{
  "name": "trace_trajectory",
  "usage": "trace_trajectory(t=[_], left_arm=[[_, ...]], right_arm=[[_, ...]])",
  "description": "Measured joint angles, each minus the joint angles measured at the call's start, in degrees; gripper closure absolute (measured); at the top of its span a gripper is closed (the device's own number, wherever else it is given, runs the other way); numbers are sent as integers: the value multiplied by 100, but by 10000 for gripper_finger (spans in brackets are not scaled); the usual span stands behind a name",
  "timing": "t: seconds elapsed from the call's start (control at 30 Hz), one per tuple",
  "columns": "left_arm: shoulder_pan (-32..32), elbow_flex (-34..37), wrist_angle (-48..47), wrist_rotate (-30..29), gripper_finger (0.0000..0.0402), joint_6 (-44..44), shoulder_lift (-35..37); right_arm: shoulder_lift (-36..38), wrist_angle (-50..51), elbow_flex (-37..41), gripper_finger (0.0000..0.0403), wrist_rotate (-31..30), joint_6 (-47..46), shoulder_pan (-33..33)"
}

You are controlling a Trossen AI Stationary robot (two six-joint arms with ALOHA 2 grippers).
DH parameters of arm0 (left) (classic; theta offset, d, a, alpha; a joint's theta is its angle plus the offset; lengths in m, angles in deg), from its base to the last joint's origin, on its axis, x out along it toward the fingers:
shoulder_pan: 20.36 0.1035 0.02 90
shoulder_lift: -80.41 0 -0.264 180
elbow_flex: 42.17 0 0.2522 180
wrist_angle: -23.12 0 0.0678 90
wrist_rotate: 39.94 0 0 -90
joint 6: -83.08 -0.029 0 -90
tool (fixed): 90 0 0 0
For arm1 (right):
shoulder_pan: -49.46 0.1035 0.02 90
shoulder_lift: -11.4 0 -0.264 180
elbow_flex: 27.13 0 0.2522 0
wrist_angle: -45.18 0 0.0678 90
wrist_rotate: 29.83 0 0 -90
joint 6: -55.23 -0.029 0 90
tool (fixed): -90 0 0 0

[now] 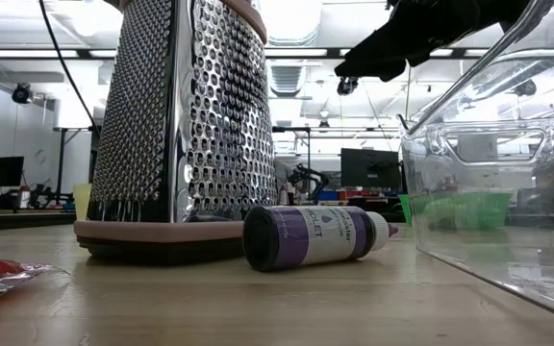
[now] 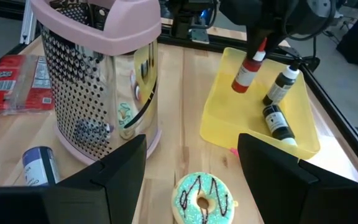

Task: Pick & Place Food Item
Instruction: Put the red food coloring into the yellow bin

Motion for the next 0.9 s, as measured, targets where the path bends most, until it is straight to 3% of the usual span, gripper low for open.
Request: trace_trajectory(t=[0.9], left_arm=[[186, 649, 718, 192, 294, -176, 15]], right_arm=[[2, 8, 0, 156, 5, -2, 0]])
